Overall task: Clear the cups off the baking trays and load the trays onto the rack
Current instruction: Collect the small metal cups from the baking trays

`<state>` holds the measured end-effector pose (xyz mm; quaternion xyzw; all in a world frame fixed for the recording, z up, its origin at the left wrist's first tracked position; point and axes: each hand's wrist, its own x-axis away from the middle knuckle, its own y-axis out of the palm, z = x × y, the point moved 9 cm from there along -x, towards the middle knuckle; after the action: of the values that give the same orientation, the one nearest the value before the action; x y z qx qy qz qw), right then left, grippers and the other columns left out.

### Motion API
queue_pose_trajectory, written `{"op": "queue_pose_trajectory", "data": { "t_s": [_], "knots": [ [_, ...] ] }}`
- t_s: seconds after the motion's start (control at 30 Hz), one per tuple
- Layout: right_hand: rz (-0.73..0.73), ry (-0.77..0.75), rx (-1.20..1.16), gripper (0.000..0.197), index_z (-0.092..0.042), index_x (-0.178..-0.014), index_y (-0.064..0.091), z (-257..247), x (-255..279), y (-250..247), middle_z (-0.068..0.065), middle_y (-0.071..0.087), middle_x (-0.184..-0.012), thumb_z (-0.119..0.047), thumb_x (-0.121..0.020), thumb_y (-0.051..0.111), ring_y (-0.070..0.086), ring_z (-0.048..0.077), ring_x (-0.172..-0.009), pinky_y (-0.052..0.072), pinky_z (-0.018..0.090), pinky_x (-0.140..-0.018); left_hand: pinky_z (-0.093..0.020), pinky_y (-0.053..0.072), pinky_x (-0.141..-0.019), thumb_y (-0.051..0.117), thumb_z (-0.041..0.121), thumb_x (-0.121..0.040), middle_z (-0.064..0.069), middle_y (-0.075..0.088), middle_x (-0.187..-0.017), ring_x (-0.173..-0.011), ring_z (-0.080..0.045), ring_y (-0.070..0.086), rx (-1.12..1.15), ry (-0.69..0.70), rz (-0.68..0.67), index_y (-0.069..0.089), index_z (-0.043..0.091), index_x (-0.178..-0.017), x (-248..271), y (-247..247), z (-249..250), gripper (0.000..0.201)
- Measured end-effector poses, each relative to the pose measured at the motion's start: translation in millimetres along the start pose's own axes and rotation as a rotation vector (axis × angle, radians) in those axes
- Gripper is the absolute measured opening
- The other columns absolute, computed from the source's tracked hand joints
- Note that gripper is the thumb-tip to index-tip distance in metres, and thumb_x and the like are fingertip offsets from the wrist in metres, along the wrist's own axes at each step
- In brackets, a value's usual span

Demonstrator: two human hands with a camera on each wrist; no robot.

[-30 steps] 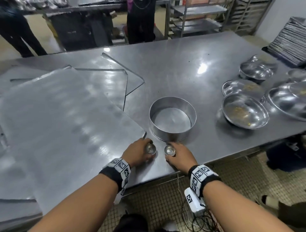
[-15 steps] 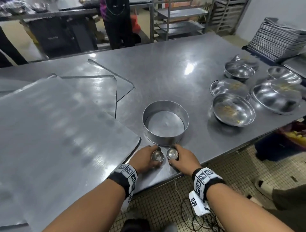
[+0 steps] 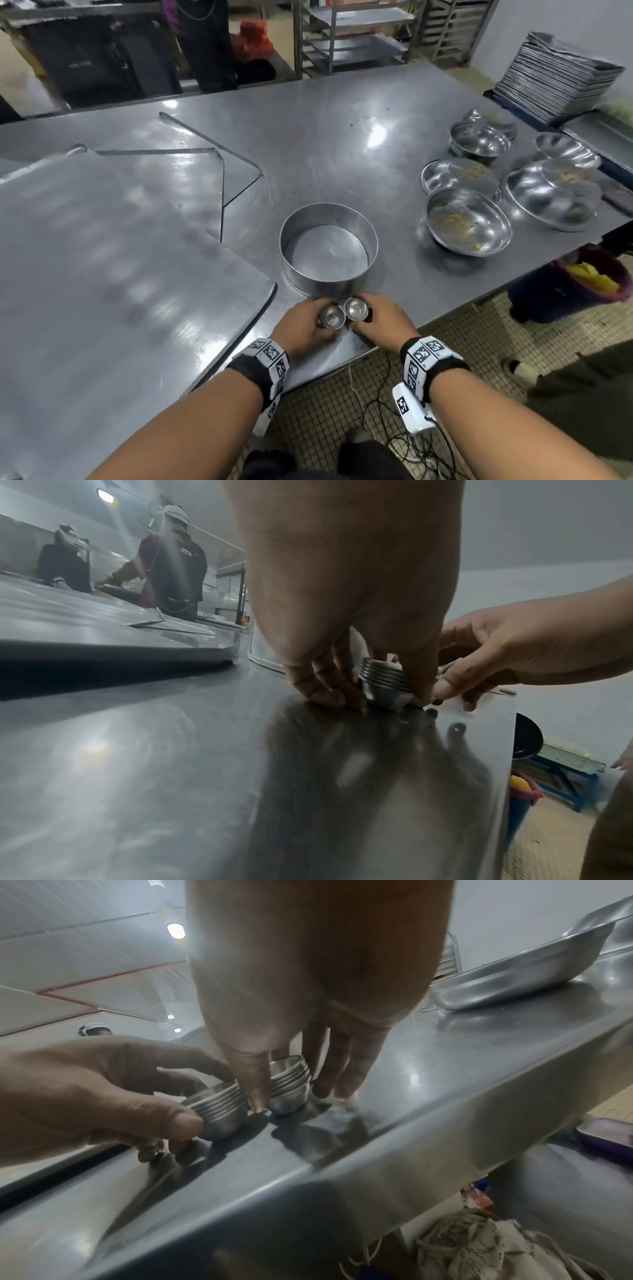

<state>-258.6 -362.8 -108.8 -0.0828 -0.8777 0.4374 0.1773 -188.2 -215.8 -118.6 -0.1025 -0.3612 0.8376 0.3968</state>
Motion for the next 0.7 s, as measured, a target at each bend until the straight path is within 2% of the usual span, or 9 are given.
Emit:
{"op": "queue_pose_trajectory", "data": {
  "t_s": [0.17,0.27,0.33,0.47,0.57,0.63,0.7],
  "knots": [
    [-0.053,-0.063,0.022,0.058,-0.03,-0.136,0.058,10.0,-7.4,-9.1,0.0,0.064,-0.131,-0.028,-0.08,0.074,0.06,0.022,-0.118,0.044,0.027,-0.096,-0.026,0.048,-0.076,0.067,0.057,-0.075,0.008,0.07,-0.108,-0.095,-0.011,0.064,-0.003,-0.045,0.104,0.061,0.038,-0.117,5.3,-0.5,13.7,0.046],
    [-0.073,-0.096,0.021,0.06,-0.032,-0.136,0.057,16.1,-11.1,-13.1,-0.003,0.064,-0.132,-0.032,-0.079,0.075,0.061,0.02,-0.117,0.045,0.027,-0.096,-0.028,0.051,-0.081,0.063,0.061,-0.074,0.009,0.071,-0.112,-0.098,-0.01,0.066,0.026,-0.083,0.152,0.056,0.042,-0.12,8.9,2.8,21.9,0.05],
    [-0.095,-0.114,0.012,0.061,-0.034,-0.135,0.056,21.2,-12.7,-15.0,-0.004,0.066,-0.129,-0.035,-0.077,0.075,0.062,0.02,-0.115,0.048,0.03,-0.095,-0.029,0.053,-0.085,0.064,0.068,-0.073,0.011,0.071,-0.115,-0.101,-0.01,0.067,0.034,-0.133,0.177,0.055,0.038,-0.125,9.6,8.6,22.8,0.06],
    [-0.125,-0.142,0.037,0.058,-0.035,-0.13,0.055,29.1,-15.2,-18.2,-0.005,0.069,-0.12,-0.04,-0.075,0.073,0.065,0.022,-0.108,0.052,0.033,-0.089,-0.03,0.054,-0.078,0.067,0.071,-0.073,0.014,0.073,-0.105,-0.092,-0.007,0.067,0.054,-0.208,0.203,0.056,0.036,-0.115,10.7,17.8,29.9,0.056],
    [-0.144,-0.178,0.036,0.053,-0.034,-0.125,0.059,31.4,-17.7,-20.4,-0.006,0.07,-0.118,-0.039,-0.074,0.073,0.066,0.021,-0.107,0.052,0.033,-0.088,-0.03,0.049,-0.074,0.062,0.071,-0.069,0.012,0.07,-0.102,-0.087,-0.008,0.063,0.053,-0.226,0.22,0.058,0.035,-0.109,10.7,19.3,39.1,0.054],
    [-0.157,-0.2,0.032,0.052,-0.033,-0.124,0.06,30.9,-19.0,-21.8,-0.004,0.07,-0.118,-0.038,-0.074,0.073,0.066,0.022,-0.107,0.053,0.034,-0.088,-0.029,0.043,-0.072,0.055,0.073,-0.063,0.008,0.067,-0.101,-0.085,-0.011,0.059,0.029,-0.241,0.229,0.06,0.033,-0.109,10.7,18.0,43.8,0.062],
    [-0.163,-0.214,0.038,0.05,-0.031,-0.124,0.061,31.1,-19.2,-22.9,-0.002,0.07,-0.119,-0.036,-0.075,0.073,0.065,0.023,-0.108,0.052,0.035,-0.089,-0.029,0.042,-0.073,0.052,0.074,-0.06,0.009,0.062,-0.096,-0.083,-0.012,0.056,0.023,-0.254,0.23,0.062,0.029,-0.112,11.0,18.2,47.9,0.07]
  ]
}}
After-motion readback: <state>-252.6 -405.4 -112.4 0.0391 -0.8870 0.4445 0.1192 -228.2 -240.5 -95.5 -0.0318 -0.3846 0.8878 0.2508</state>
